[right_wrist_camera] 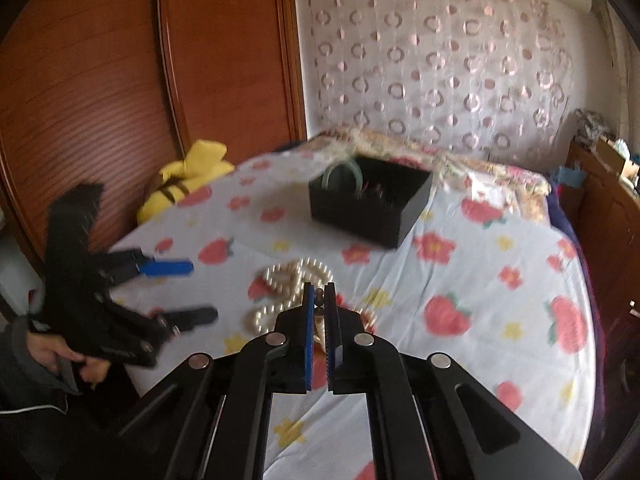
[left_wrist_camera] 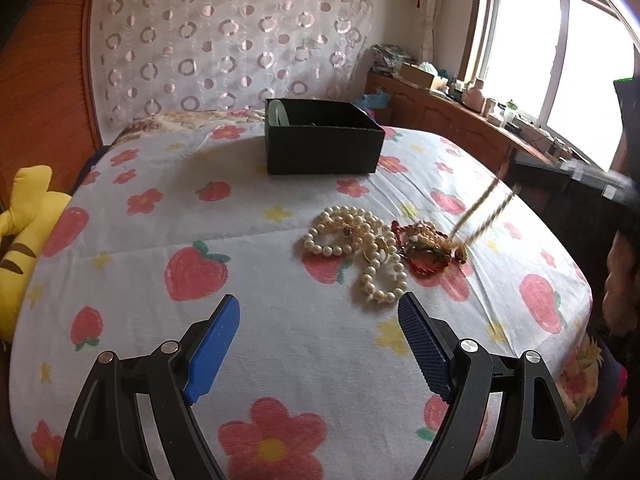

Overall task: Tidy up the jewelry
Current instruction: 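Grasp a pearl necklace with the right gripper and lift it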

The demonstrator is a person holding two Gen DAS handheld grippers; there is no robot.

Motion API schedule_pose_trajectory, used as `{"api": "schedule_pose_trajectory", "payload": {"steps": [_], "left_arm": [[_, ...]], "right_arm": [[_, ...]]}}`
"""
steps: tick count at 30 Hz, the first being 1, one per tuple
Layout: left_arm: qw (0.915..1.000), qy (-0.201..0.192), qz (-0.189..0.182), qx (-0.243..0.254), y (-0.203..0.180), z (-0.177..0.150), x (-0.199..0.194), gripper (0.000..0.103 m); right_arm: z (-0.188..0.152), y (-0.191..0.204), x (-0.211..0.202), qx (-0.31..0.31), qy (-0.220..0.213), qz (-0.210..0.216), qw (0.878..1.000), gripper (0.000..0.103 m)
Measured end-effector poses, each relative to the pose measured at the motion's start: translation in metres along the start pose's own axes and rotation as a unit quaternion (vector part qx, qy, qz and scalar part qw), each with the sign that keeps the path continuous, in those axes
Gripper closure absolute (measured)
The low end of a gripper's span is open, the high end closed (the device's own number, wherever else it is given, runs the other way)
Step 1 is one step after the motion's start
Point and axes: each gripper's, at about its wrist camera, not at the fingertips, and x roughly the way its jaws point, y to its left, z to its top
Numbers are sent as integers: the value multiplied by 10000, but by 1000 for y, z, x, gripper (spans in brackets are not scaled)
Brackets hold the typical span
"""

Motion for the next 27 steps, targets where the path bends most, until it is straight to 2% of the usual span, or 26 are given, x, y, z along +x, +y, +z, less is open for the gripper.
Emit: {"api": "schedule_pose_trajectory", "payload": {"steps": [17,19,21,22,24,27], "left_arm": [[9988,294,-352,164,-18,4,19,25],[9985,318,-392,196,-21,6,21,31],[9982,371,-432,211,-23,8,24,48],[9981,377,-452,202,-24,9,25,54],[9980,381,-487,154,-23,13,27,72],[9977,449,-487,138,-23,19,33,82]], "right_arm": [[58,-12,-75,-242,-1022,-478,9933,97],[63,-14,-83,-277,-1099,-527,9922,97],[65,-15,-87,-299,-1131,-573,9915,97],[65,-16,-88,-297,-1137,-585,9913,97],[63,-18,-89,-295,-1119,-615,9914,97],[59,-21,-85,-271,-1051,-622,9921,97]]}}
